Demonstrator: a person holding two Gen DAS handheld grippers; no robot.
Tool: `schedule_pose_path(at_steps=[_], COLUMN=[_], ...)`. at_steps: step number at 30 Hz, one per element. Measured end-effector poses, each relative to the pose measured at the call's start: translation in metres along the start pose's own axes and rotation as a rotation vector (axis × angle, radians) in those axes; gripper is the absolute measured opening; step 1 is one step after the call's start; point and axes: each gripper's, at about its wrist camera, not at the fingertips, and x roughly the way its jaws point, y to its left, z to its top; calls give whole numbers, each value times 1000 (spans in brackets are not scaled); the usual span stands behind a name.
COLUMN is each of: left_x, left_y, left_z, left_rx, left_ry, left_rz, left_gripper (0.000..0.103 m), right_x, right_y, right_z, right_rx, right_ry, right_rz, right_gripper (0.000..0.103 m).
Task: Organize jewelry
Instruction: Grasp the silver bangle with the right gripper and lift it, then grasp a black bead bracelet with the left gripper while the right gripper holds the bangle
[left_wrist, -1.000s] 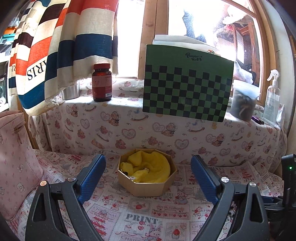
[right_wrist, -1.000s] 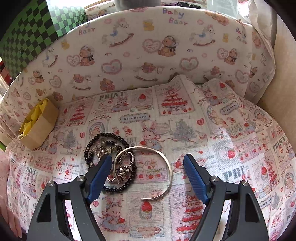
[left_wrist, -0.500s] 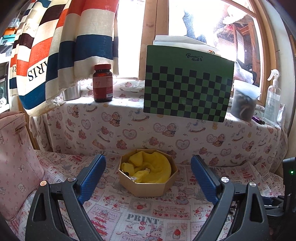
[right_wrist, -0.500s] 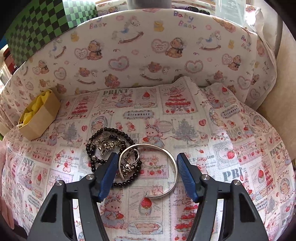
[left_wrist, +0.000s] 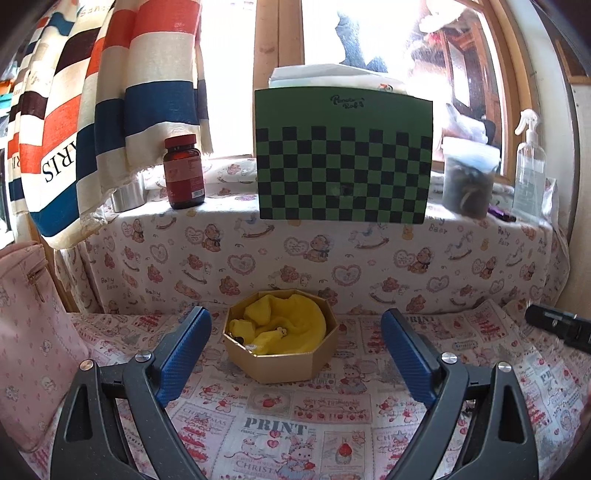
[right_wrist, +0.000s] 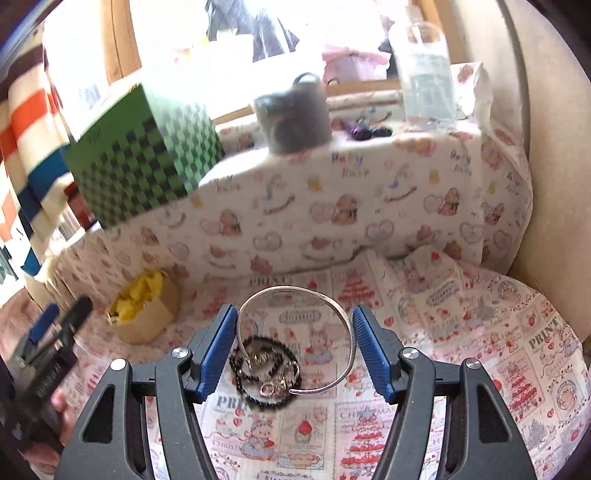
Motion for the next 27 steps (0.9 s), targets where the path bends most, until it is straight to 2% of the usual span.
schedule_pose_path(at_steps=[2, 5, 7, 9, 11, 14, 17, 19, 21, 27], left_x=[-7, -12, -8, 2, 10, 17, 24, 30, 35, 47], left_y=[-6, -16, -26, -40, -55, -77, -98, -112, -127, -158], left_z=[3, 4, 2, 2, 2, 4, 4, 1, -3, -18], left_rx=[27, 60, 74, 93, 100, 96, 83, 78, 84, 112], left_ry=[13, 37, 69, 140, 221, 313, 393, 452, 499, 574], left_rz=[-2, -81, -120, -158, -220, -292, -345, -384, -390, -403], left_gripper=[92, 91, 81, 62, 49, 43, 33, 29, 25, 25], right_x=[-4, -8, -11, -15, -21, -27, -31, -31, -28, -8], right_y=[-6, -15, -23, -30, -35, -42, -54, -62, -70, -76], right_z=[4, 10, 13, 17, 20, 23, 25, 27, 27, 23], right_rx=[18, 44, 71, 96, 115, 137, 186, 217, 247, 265], right_ry=[-20, -37, -44, -50, -58, -77, -95, -91, -85, -23], right_rz=[6, -6, 9, 31, 46, 64, 77, 82, 76, 54], right_gripper=[67, 67, 67, 67, 67, 67, 67, 67, 67, 67])
